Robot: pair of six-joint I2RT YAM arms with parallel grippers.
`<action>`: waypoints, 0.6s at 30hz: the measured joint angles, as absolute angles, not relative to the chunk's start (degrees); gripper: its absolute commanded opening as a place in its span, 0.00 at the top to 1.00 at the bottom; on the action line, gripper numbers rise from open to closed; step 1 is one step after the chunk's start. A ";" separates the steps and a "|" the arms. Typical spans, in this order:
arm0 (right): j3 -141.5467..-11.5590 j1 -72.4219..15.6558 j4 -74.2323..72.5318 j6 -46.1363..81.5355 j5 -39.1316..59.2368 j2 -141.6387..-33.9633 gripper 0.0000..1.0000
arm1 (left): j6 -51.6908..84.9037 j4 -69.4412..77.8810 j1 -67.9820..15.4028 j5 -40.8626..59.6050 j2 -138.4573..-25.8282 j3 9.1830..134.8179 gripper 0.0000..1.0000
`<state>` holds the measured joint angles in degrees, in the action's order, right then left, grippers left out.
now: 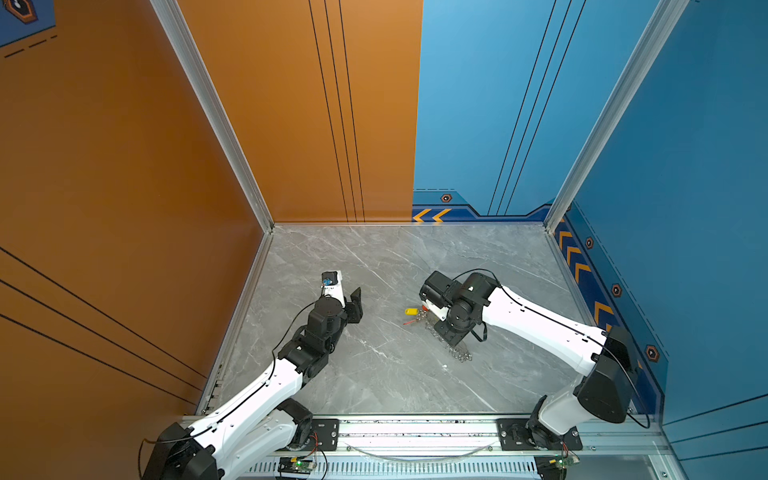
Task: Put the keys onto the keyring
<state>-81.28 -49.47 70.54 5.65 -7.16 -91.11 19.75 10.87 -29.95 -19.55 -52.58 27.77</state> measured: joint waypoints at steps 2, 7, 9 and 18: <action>-82.94 -49.52 73.23 5.04 -8.75 -91.83 1.00 | 19.73 10.87 -29.93 -19.55 -52.58 27.73 0.37; -87.13 -49.45 79.55 4.01 -11.75 -92.53 1.00 | 19.33 10.87 -29.63 -19.55 -52.62 27.68 0.36; -90.21 -49.63 82.39 4.03 -12.32 -94.04 1.00 | 19.31 11.00 -29.36 -19.55 -52.62 27.33 0.36; -95.09 -51.53 84.44 2.98 -11.81 -101.06 1.00 | 19.07 10.90 -28.56 -20.12 -50.63 25.39 0.31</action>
